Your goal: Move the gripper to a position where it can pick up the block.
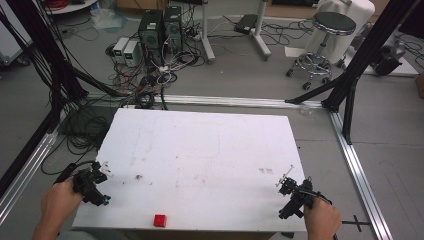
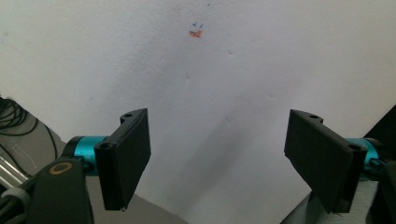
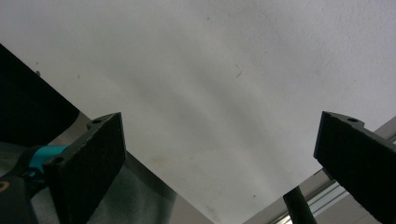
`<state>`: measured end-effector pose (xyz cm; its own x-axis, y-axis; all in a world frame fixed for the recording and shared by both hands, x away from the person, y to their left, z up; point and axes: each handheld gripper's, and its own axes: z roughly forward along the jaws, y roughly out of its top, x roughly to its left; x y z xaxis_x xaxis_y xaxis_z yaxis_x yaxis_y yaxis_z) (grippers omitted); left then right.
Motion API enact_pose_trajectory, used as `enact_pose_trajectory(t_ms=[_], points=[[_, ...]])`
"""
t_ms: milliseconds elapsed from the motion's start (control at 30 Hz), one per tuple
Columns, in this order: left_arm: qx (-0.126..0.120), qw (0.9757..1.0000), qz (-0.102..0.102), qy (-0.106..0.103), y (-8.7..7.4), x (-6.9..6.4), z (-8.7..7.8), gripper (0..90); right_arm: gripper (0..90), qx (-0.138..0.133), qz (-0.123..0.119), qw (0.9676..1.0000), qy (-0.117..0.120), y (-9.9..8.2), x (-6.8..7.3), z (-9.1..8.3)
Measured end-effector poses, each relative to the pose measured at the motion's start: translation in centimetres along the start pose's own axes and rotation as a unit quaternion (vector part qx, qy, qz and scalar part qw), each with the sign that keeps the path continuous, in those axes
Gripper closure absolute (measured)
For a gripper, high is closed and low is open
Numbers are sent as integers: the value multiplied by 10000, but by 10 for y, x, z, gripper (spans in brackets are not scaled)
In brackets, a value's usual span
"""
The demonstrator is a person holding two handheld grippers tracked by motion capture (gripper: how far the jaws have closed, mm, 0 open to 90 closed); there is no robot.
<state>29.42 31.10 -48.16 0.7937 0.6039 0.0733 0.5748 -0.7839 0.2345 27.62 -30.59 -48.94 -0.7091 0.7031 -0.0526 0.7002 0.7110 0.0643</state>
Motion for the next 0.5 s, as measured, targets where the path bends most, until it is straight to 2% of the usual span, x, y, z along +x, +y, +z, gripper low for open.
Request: enact_pose_trajectory(t_ms=[233,267,500], points=[[80,9999,113,-46,0,0,-1,230,15,-16,-5,10000,-10,0,0,-2],[134,9997,189,-68,1,-1,-1,230,15,-6,-9,10000,-15,0,0,-2],[144,9996,218,-97,3,-2,1,230,15,-55,8,10000,30,-1,0,-2]])
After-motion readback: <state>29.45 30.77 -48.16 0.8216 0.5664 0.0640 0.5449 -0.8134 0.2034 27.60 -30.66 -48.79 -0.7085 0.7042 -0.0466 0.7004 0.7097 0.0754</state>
